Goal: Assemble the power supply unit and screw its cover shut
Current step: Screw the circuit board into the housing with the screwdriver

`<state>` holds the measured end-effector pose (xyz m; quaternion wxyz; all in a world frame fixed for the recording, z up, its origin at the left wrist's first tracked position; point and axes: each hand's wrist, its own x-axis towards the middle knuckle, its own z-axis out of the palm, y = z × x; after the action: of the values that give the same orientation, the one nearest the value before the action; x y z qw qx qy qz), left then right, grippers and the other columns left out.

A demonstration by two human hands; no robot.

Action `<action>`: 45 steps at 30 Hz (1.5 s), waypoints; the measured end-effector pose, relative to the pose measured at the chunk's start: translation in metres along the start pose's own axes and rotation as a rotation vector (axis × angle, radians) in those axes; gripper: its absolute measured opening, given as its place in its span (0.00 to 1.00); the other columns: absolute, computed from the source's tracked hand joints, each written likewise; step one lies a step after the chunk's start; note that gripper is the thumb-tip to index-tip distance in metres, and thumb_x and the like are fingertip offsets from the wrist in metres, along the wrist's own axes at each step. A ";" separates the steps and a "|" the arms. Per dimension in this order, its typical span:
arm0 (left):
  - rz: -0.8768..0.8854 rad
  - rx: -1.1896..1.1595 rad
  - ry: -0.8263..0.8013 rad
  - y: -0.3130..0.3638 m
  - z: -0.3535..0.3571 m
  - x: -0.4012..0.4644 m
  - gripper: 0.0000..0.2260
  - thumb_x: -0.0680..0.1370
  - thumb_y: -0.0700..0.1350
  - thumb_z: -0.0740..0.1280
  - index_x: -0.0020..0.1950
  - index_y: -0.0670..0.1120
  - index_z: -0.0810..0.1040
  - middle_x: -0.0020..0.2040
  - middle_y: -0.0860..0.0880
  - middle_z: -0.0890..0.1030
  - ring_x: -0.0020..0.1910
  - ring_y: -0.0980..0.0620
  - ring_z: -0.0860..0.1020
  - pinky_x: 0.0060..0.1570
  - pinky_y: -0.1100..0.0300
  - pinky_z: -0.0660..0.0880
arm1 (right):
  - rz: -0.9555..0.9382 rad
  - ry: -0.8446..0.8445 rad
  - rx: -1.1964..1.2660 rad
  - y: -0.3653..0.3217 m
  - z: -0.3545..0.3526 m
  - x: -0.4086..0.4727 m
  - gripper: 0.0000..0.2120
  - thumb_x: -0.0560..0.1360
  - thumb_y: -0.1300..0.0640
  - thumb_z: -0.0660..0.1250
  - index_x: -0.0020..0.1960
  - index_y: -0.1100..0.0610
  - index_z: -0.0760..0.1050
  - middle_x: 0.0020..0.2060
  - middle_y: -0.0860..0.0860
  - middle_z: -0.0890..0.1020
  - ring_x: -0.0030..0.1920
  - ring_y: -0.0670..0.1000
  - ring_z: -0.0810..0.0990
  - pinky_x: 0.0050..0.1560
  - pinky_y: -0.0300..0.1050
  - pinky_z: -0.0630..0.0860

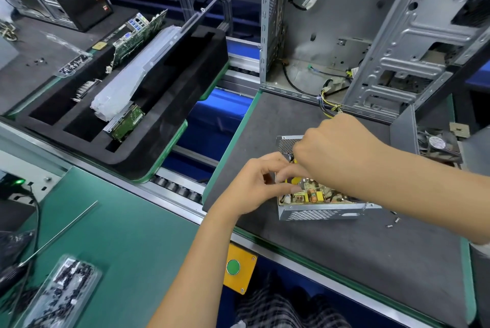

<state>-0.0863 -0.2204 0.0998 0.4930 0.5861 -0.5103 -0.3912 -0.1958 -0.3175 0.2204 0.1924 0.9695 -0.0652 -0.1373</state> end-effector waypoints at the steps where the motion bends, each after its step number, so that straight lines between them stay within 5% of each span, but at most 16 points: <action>1: -0.003 0.006 -0.006 0.001 -0.002 0.000 0.07 0.73 0.40 0.75 0.50 0.48 0.85 0.40 0.54 0.78 0.39 0.59 0.73 0.43 0.62 0.73 | -0.024 -0.008 0.053 0.000 0.001 -0.001 0.13 0.80 0.46 0.58 0.42 0.53 0.67 0.36 0.50 0.65 0.47 0.54 0.78 0.26 0.42 0.54; 2: -0.005 0.011 -0.013 0.002 -0.005 0.000 0.08 0.74 0.40 0.74 0.48 0.54 0.84 0.37 0.57 0.77 0.36 0.60 0.72 0.41 0.65 0.72 | -0.071 -0.009 0.140 0.001 0.001 -0.003 0.06 0.79 0.50 0.60 0.50 0.52 0.66 0.40 0.49 0.63 0.48 0.53 0.77 0.26 0.42 0.55; 5: 0.002 -0.007 -0.063 0.006 -0.013 0.000 0.19 0.75 0.39 0.72 0.49 0.66 0.78 0.36 0.63 0.78 0.33 0.62 0.70 0.37 0.70 0.69 | -0.152 -0.067 0.256 0.003 0.001 -0.003 0.21 0.72 0.64 0.63 0.61 0.51 0.62 0.45 0.48 0.59 0.47 0.51 0.72 0.30 0.42 0.60; 8: -0.009 -0.045 -0.076 0.004 -0.010 -0.001 0.17 0.75 0.39 0.72 0.56 0.59 0.75 0.40 0.66 0.79 0.35 0.62 0.70 0.35 0.71 0.68 | -0.085 -0.078 0.181 0.001 -0.002 -0.001 0.15 0.74 0.65 0.60 0.60 0.57 0.64 0.43 0.50 0.59 0.39 0.51 0.70 0.31 0.43 0.61; 14: 0.030 0.050 0.010 0.008 0.005 0.002 0.17 0.73 0.39 0.74 0.49 0.62 0.79 0.45 0.69 0.78 0.44 0.70 0.74 0.43 0.78 0.68 | -0.013 -0.056 0.016 -0.008 0.004 -0.004 0.04 0.78 0.59 0.55 0.49 0.54 0.60 0.40 0.51 0.76 0.34 0.54 0.68 0.26 0.43 0.51; 16: 0.039 0.030 -0.046 0.002 0.001 0.001 0.16 0.74 0.39 0.74 0.48 0.61 0.81 0.43 0.66 0.78 0.44 0.66 0.74 0.46 0.73 0.70 | -0.010 -0.017 0.011 -0.009 0.008 -0.007 0.07 0.78 0.57 0.56 0.47 0.53 0.56 0.31 0.49 0.69 0.32 0.54 0.65 0.26 0.42 0.50; 20: -0.027 0.033 -0.041 0.001 -0.010 0.002 0.13 0.73 0.44 0.75 0.49 0.62 0.82 0.47 0.41 0.79 0.44 0.44 0.76 0.48 0.44 0.74 | -0.078 0.002 0.115 -0.005 0.010 -0.009 0.16 0.75 0.59 0.62 0.58 0.50 0.58 0.33 0.46 0.59 0.27 0.48 0.60 0.24 0.42 0.50; 24: -0.001 -0.054 -0.113 0.007 -0.015 -0.002 0.17 0.74 0.36 0.73 0.53 0.57 0.78 0.49 0.58 0.82 0.48 0.60 0.79 0.50 0.66 0.73 | -0.127 -0.014 0.115 -0.006 0.003 -0.005 0.14 0.76 0.61 0.59 0.60 0.51 0.63 0.31 0.46 0.59 0.31 0.52 0.62 0.25 0.43 0.49; 27: -0.011 -0.014 -0.104 0.007 -0.015 -0.003 0.17 0.73 0.36 0.74 0.53 0.55 0.77 0.46 0.60 0.81 0.46 0.59 0.78 0.49 0.55 0.74 | -0.102 -0.012 0.066 -0.011 -0.002 -0.003 0.10 0.80 0.53 0.55 0.60 0.53 0.67 0.29 0.45 0.62 0.32 0.53 0.62 0.26 0.43 0.49; 30: -0.033 0.008 -0.009 0.005 -0.010 -0.002 0.16 0.70 0.40 0.78 0.54 0.44 0.78 0.49 0.47 0.82 0.50 0.42 0.78 0.56 0.37 0.72 | -0.035 -0.012 0.062 -0.012 -0.003 0.001 0.20 0.81 0.42 0.48 0.46 0.53 0.72 0.34 0.48 0.70 0.33 0.53 0.63 0.27 0.42 0.50; 32: -0.065 -0.019 0.022 0.004 -0.009 -0.003 0.15 0.69 0.40 0.78 0.53 0.40 0.80 0.49 0.41 0.82 0.51 0.36 0.78 0.56 0.35 0.72 | 0.004 -0.028 0.063 -0.012 -0.004 0.004 0.26 0.79 0.37 0.47 0.34 0.54 0.65 0.36 0.50 0.74 0.34 0.53 0.66 0.28 0.41 0.52; 34: -0.062 -0.005 0.030 0.000 -0.010 -0.004 0.13 0.71 0.40 0.77 0.54 0.40 0.81 0.49 0.41 0.83 0.51 0.37 0.78 0.57 0.37 0.72 | 0.018 -0.025 0.054 -0.009 -0.003 0.004 0.27 0.77 0.33 0.47 0.32 0.54 0.62 0.36 0.50 0.74 0.35 0.53 0.70 0.28 0.41 0.54; 36: -0.048 -0.001 0.030 -0.001 -0.010 -0.004 0.12 0.72 0.40 0.76 0.54 0.41 0.81 0.50 0.42 0.83 0.50 0.41 0.79 0.58 0.39 0.72 | -0.012 0.013 0.108 -0.007 -0.002 0.000 0.21 0.77 0.36 0.51 0.44 0.53 0.69 0.41 0.51 0.75 0.43 0.54 0.76 0.29 0.42 0.58; 39: -0.055 -0.051 0.013 -0.001 -0.012 -0.003 0.13 0.72 0.42 0.75 0.56 0.47 0.82 0.52 0.46 0.84 0.55 0.41 0.79 0.62 0.39 0.72 | -0.107 0.018 0.217 -0.007 -0.002 -0.006 0.16 0.77 0.55 0.62 0.61 0.50 0.61 0.43 0.48 0.63 0.38 0.49 0.69 0.27 0.42 0.53; 41: -0.056 -0.063 -0.029 -0.004 -0.012 -0.003 0.13 0.73 0.42 0.75 0.55 0.52 0.82 0.53 0.49 0.84 0.56 0.43 0.79 0.63 0.41 0.72 | -0.118 -0.013 0.211 -0.006 -0.003 -0.009 0.17 0.76 0.61 0.61 0.62 0.52 0.62 0.43 0.48 0.63 0.36 0.47 0.67 0.26 0.42 0.51; 45: -0.057 -0.060 -0.097 0.001 -0.003 -0.002 0.15 0.71 0.44 0.76 0.48 0.64 0.79 0.38 0.63 0.81 0.44 0.62 0.79 0.54 0.62 0.76 | -0.070 0.027 0.103 -0.010 -0.001 -0.007 0.10 0.82 0.50 0.53 0.53 0.54 0.68 0.47 0.49 0.77 0.49 0.54 0.79 0.26 0.42 0.52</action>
<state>-0.0843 -0.2179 0.1008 0.4736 0.5655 -0.5049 -0.4482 -0.2011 -0.3071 0.2191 0.1381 0.9816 -0.0354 -0.1272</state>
